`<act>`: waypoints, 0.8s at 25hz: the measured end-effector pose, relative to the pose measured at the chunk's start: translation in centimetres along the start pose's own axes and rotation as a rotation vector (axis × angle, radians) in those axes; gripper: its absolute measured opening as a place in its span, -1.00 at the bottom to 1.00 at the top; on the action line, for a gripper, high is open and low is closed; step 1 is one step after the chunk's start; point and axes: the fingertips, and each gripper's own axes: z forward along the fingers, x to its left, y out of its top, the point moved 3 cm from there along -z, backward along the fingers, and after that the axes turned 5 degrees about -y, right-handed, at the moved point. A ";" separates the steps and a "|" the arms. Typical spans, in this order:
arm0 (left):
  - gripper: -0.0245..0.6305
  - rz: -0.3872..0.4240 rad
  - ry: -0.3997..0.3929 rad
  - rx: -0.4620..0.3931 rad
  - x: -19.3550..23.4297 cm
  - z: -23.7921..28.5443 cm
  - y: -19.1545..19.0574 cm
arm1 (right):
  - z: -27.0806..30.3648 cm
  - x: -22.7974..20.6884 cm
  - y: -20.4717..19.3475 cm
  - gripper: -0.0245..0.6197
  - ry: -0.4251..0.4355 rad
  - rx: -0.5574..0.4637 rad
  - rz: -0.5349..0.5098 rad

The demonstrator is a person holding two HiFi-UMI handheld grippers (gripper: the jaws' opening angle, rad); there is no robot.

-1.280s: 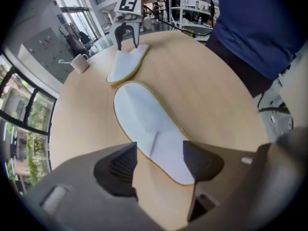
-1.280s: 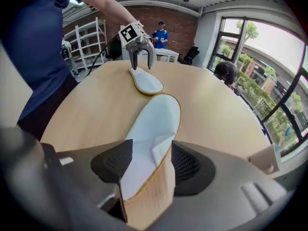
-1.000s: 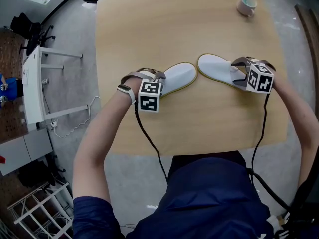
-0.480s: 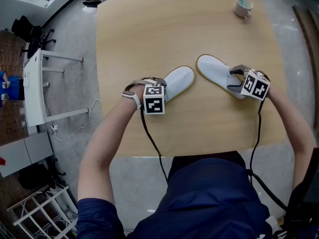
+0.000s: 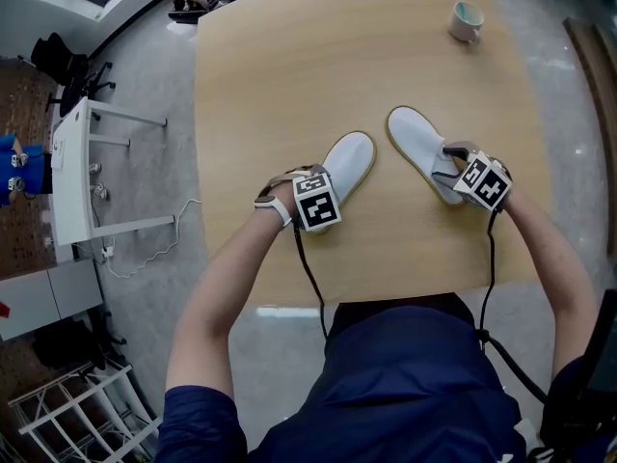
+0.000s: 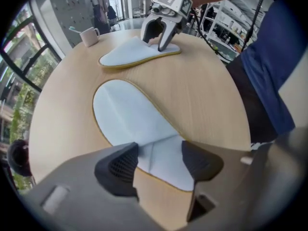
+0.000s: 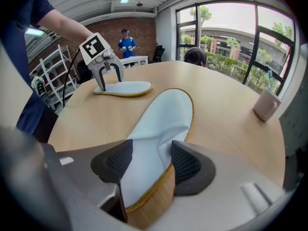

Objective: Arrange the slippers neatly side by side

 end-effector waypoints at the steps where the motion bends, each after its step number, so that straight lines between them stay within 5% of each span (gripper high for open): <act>1: -0.03 -0.022 0.004 -0.007 -0.3 -0.1 0.0 | -0.1 0.4 0.2 -0.11 -0.011 0.001 0.016; 20: -0.04 -0.441 0.046 -0.082 -3.5 0.1 2.5 | -1.0 5.2 0.8 -0.11 -0.176 0.015 0.264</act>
